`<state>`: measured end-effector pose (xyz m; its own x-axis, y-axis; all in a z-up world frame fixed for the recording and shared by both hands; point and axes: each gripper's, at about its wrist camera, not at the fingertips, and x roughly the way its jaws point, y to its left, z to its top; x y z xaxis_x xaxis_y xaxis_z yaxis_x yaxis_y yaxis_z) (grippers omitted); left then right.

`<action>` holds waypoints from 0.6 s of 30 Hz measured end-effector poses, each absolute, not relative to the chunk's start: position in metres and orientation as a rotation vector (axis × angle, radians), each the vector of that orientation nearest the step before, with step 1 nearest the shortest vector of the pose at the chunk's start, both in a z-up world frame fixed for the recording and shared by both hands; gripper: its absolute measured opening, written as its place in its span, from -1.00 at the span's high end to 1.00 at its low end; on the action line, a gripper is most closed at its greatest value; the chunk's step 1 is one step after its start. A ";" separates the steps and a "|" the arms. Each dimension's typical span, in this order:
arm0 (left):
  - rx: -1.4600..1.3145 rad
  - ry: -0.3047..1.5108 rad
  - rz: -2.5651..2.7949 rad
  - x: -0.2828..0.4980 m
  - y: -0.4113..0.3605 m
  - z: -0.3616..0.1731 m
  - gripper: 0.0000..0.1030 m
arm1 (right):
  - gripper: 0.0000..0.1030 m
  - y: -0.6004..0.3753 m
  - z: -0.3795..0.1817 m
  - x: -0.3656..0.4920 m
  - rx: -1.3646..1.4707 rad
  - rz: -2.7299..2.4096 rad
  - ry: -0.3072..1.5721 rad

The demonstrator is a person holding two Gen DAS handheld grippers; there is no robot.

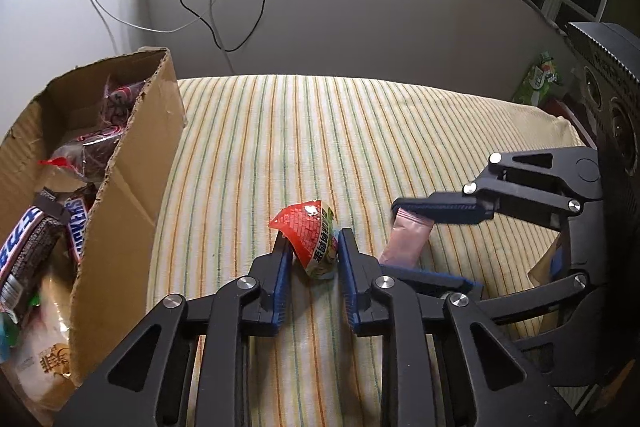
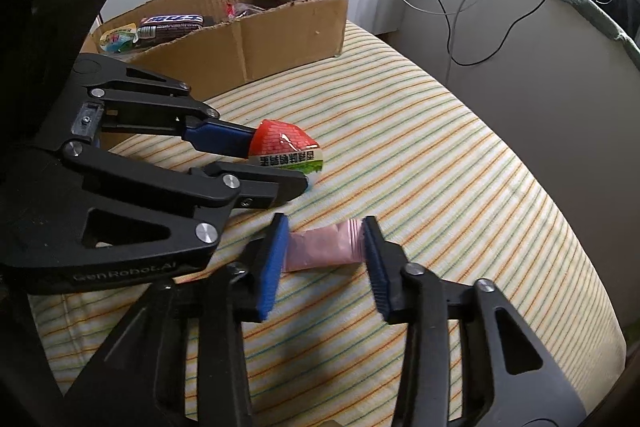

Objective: Organize snacks
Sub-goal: 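Grasp the red-capped candy ball with the left gripper while the right grasps the pink candy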

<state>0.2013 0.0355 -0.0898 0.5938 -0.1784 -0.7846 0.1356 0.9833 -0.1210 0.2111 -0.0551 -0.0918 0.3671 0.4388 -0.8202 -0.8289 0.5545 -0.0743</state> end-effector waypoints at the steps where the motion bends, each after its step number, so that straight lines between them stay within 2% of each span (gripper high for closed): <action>1: -0.054 0.916 -0.182 0.202 0.035 -0.090 0.58 | 0.46 -0.054 -0.092 0.211 -0.534 0.869 0.848; 3: -0.058 0.913 -0.180 0.203 0.035 -0.091 0.58 | 0.51 -0.053 -0.092 0.210 -0.540 0.866 0.843; 5: -0.060 0.910 -0.181 0.202 0.036 -0.091 0.58 | 0.71 -0.053 -0.092 0.209 -0.542 0.860 0.839; 8: -0.077 0.908 -0.178 0.199 0.040 -0.090 0.59 | 0.83 -0.053 -0.092 0.208 -0.537 0.850 0.838; 18: -0.106 0.873 -0.171 0.188 0.042 -0.078 0.59 | 0.90 -0.066 -0.083 0.201 -0.492 0.824 0.819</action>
